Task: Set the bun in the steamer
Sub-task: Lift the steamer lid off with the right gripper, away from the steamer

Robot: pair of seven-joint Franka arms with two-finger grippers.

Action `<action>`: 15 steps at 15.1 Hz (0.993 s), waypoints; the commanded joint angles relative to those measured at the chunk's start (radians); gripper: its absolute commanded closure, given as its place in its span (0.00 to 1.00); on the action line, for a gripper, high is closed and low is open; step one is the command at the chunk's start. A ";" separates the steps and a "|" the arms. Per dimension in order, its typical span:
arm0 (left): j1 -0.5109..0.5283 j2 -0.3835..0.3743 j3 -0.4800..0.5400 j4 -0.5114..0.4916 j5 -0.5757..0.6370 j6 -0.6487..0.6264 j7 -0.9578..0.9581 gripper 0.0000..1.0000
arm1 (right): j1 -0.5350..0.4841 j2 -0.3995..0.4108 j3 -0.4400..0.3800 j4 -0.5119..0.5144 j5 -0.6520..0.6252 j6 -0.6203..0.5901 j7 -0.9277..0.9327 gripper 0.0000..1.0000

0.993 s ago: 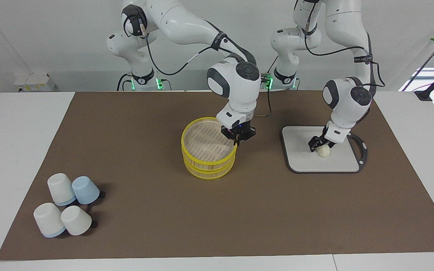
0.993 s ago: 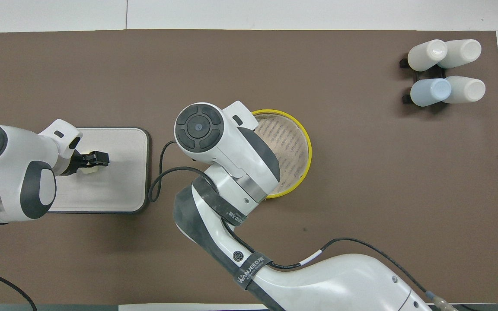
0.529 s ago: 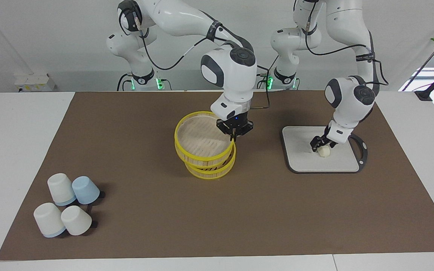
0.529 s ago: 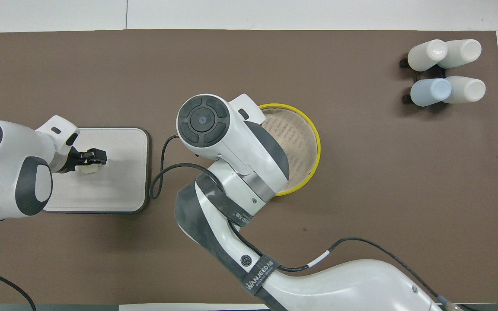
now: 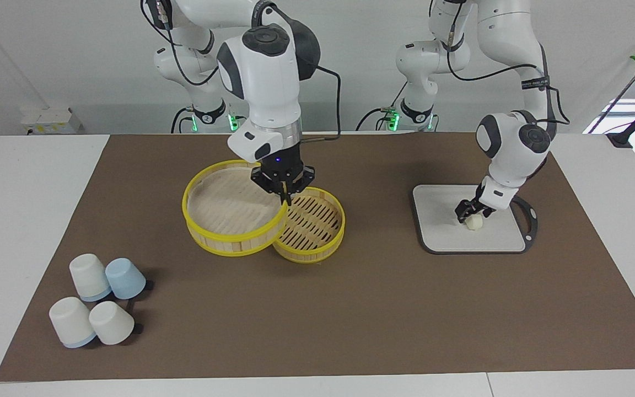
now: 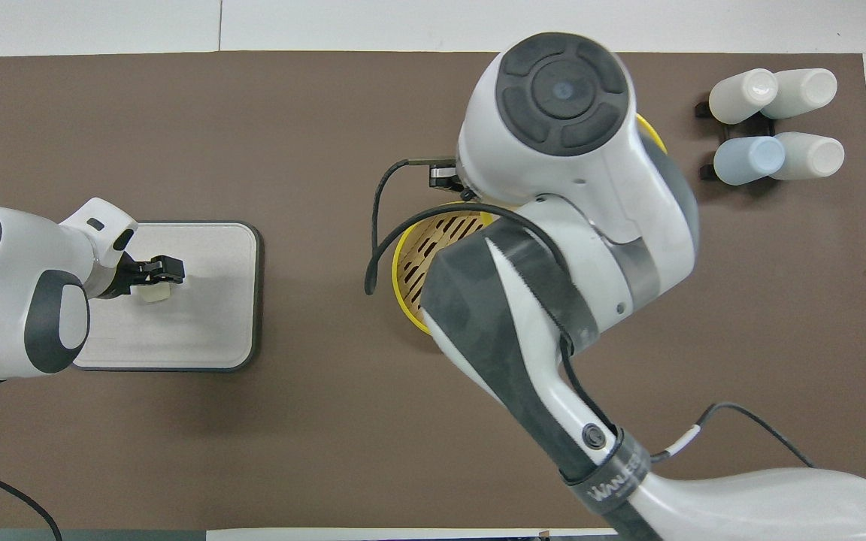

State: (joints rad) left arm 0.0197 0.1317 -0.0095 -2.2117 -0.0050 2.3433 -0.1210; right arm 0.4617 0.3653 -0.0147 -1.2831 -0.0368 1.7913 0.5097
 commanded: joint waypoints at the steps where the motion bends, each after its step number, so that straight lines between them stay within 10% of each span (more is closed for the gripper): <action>1: -0.003 -0.007 0.000 0.012 -0.006 -0.029 -0.003 0.24 | -0.003 -0.020 0.009 -0.024 0.014 -0.009 -0.017 1.00; 6: -0.003 -0.011 0.000 0.003 -0.006 -0.027 -0.002 0.33 | -0.029 -0.028 0.012 -0.044 0.059 -0.009 -0.020 1.00; 10: -0.004 -0.009 -0.001 0.012 -0.006 -0.041 -0.003 0.72 | -0.064 -0.032 0.010 -0.045 0.127 -0.046 -0.062 1.00; 15: -0.041 0.003 -0.006 0.226 -0.026 -0.267 -0.051 0.74 | -0.064 -0.032 0.009 -0.047 0.127 -0.049 -0.063 1.00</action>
State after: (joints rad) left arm 0.0139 0.1309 -0.0178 -2.1058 -0.0068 2.2065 -0.1277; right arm 0.4059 0.3642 -0.0103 -1.3013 0.0723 1.7496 0.4699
